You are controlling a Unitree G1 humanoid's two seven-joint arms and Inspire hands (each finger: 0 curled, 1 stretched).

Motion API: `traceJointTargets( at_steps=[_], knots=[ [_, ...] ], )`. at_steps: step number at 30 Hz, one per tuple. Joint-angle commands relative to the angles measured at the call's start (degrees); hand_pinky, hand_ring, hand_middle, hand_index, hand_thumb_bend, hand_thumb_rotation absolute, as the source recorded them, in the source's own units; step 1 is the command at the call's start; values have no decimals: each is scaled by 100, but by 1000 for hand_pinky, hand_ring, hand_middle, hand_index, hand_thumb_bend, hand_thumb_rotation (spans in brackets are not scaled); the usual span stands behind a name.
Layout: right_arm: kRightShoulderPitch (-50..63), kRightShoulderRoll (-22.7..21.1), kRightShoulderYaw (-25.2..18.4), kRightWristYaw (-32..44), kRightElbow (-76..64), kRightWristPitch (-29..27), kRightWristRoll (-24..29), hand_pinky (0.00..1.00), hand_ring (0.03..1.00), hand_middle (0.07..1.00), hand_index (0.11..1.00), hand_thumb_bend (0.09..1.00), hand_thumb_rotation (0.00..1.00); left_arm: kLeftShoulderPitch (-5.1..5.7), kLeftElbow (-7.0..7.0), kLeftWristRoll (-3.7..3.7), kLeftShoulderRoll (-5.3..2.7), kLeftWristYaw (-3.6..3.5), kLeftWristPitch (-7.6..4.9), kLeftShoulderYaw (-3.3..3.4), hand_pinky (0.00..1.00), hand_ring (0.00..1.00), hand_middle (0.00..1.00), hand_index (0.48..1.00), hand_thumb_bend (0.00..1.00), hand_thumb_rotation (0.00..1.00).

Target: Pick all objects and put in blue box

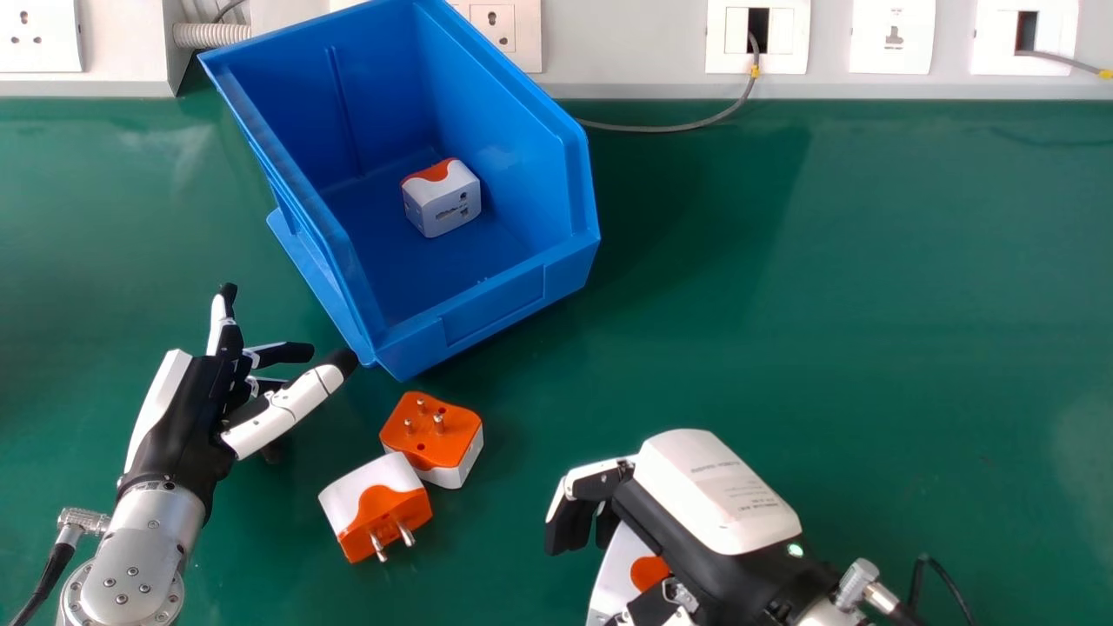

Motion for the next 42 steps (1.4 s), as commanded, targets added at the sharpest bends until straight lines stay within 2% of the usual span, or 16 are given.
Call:
traceJointTargets(
  at_steps=[1, 7, 10, 21, 24, 30, 42],
  knots=[
    [-247, 52, -171, -244, -54, -133, 45, 331, 454, 530, 507, 498, 0, 358, 395, 214, -216, -331, 395, -290, 549, 653, 785, 848, 763, 539],
    [-431, 98, -288, -488, 13, -161, -22, 330, 453, 533, 496, 497, 0, 373, 360, 232, -194, -337, 390, -304, 549, 653, 785, 848, 763, 539],
    [-469, 109, -316, -597, 12, -184, -31, 332, 453, 533, 493, 498, 0, 350, 416, 244, -198, -326, 364, -309, 549, 653, 785, 848, 763, 538],
    [-675, 287, -434, -934, 93, -472, 95, 349, 452, 527, 483, 499, 0, 326, 454, 230, -213, -335, 371, -302, 549, 652, 785, 848, 763, 538],
    [-703, 316, -462, -988, 138, -541, 90, 353, 452, 527, 480, 500, 0, 345, 405, 224, -220, -328, 387, -300, 549, 652, 785, 848, 762, 538],
    [-847, 342, -593, -1078, 197, -584, 105, 357, 451, 526, 478, 500, 0, 334, 410, 227, -220, -331, 405, -305, 549, 651, 785, 848, 761, 537],
    [-1577, 595, -716, -1374, 132, -714, -3, 373, 456, 522, 468, 501, 0, 301, 466, 240, -232, -319, 369, -312, 549, 652, 784, 848, 761, 536]
  ],
)
